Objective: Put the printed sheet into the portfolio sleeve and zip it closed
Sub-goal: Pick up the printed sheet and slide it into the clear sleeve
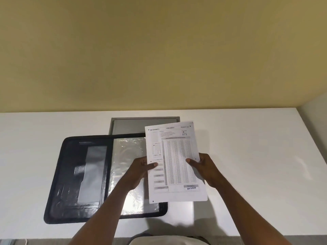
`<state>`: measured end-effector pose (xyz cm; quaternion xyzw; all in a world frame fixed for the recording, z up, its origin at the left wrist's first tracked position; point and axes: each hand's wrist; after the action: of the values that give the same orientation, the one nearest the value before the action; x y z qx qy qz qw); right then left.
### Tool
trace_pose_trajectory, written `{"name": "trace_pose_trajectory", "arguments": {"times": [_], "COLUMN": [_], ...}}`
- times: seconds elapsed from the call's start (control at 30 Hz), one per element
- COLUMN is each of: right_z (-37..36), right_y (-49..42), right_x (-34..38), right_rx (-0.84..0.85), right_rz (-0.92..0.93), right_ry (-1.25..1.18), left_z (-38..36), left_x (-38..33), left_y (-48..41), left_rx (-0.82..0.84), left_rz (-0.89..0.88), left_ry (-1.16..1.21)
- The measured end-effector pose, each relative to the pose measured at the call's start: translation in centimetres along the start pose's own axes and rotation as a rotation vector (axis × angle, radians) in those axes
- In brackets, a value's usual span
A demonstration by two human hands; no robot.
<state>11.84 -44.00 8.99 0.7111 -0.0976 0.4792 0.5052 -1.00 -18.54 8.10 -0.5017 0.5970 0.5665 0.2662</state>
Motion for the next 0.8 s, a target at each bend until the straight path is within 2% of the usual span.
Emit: {"name": "trace_pose_trajectory", "arguments": {"times": [0.13, 0.17, 0.23, 0.3, 0.47, 0.6, 0.8], "right_z": [-2.4, -3.0, -4.1, -5.1, -6.7, -7.4, -9.0], "right_y": [-1.3, -1.6, -2.2, -2.6, -2.8, -2.2, -1.7], "right_x": [0.0, -0.1, -0.2, -0.4, -0.5, -0.2, -0.1], "right_rx": [-0.049, -0.057, -0.072, -0.092, -0.139, -0.193, -0.249], "right_rz": [-0.036, -0.045, -0.059, -0.07, -0.109, -0.135, -0.129], "right_ry": [-0.054, -0.063, -0.06, -0.055, -0.057, -0.051, -0.054], "left_z": [6.3, 7.9, 11.1, 14.0, 19.5, 21.0, 21.7], "left_x": [-0.5, -0.7, -1.1, -1.4, -0.8, -0.2, 0.3], "left_y": [-1.2, -1.8, -3.4, -5.0, -9.0, -10.5, -10.8], "left_rx": [-0.207, -0.268, -0.342, -0.304, -0.049, 0.065, 0.069], "left_rz": [-0.04, -0.08, -0.187, -0.261, -0.204, -0.151, -0.21], "left_ry": [-0.161, -0.289, -0.689, -0.975, -1.34, -1.446, -1.474]}}
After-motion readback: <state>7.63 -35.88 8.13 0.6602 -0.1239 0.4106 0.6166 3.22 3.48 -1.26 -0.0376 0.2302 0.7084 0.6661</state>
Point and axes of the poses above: each hand's wrist, its own y-axis away from the middle knuckle, its own z-axis out of the back of the hand, x = y × z, and after that the axes turned 11 degrees about -z, right-handed
